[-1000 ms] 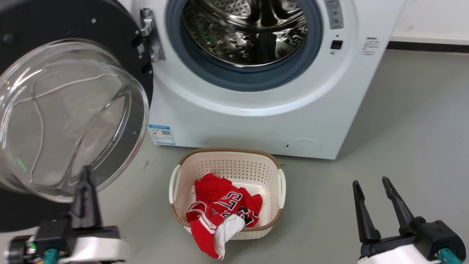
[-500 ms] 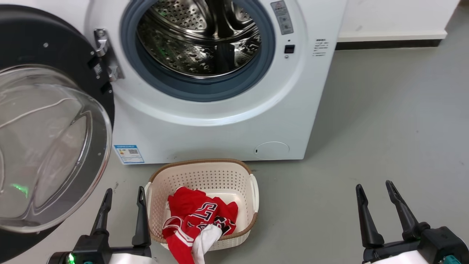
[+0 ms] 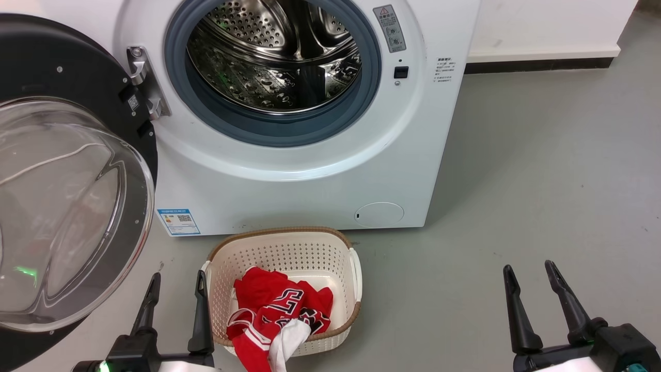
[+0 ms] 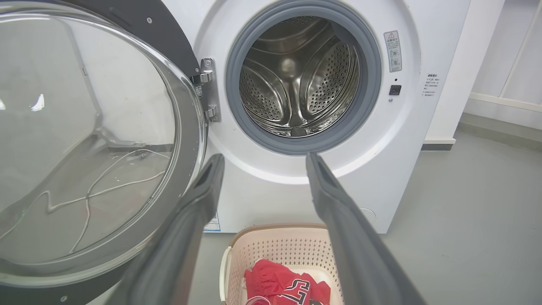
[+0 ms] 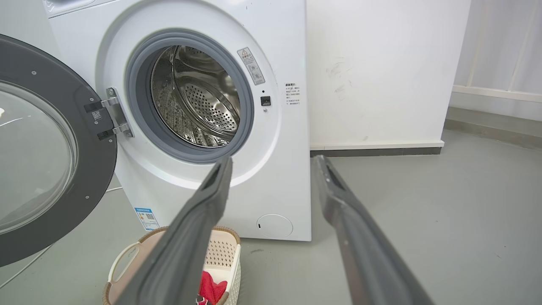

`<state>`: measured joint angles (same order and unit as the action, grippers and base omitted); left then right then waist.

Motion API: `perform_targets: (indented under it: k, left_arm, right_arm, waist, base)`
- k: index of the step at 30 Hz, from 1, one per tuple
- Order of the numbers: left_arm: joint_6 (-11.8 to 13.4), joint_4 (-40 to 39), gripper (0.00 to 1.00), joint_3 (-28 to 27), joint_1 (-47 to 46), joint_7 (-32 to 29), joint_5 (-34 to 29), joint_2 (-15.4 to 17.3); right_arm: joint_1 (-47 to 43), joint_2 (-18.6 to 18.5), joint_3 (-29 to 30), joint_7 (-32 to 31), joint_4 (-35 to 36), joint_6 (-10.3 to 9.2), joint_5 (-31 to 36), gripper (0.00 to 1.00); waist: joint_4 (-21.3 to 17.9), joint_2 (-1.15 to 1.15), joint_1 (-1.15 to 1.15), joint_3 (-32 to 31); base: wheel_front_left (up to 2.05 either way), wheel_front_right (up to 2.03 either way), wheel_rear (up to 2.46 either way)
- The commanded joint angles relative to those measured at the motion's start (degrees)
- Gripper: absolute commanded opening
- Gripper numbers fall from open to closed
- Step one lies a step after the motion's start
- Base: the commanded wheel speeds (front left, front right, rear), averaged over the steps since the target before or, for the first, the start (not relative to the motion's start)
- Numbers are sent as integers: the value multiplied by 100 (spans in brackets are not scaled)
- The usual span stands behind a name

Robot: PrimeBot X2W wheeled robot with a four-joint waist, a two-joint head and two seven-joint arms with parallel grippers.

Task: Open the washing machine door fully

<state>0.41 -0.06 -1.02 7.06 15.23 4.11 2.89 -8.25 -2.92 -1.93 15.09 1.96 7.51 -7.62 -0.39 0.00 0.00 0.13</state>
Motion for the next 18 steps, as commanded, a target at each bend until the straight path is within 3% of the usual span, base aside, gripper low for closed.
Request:
perform_targets:
  k: [1, 3, 4, 8, 18]
  left_arm:
    - [-21, 24, 100, -17, 34, -14, -16, -1]
    - [8, 59, 100, -22, 27, -15, -32, -1]
    - [5, 55, 0, -9, 0, 0, -8, 2]
    - [1, 266, 0, 5, 19, -18, 68, -8]
    - [-118, 441, 0, -83, -196, -346, 1382, -6]
  right_arm:
    - [-18, 8, 4, 10, -11, -4, -32, 100]
    - [-13, 8, 5, 10, -18, -4, -45, 100]
    - [1, 0, 0, 0, -10, 0, -24, 0]
    - [-24, 1, -22, -11, -176, 0, -92, 0]
    - [200, -86, 1, -245, -372, 0, -1450, 0]
  waist:
    - [3, 0, 0, -7]
    - [5, 0, 0, -12]
    - [5, 0, 0, -13]
    - [5, 0, 0, -13]
    - [8, 0, 0, -12]
  base:
    - [0, 0, 0]
    - [0, 0, 0]
    - [0, 0, 0]
    - [0, 0, 0]
    - [0, 0, 0]
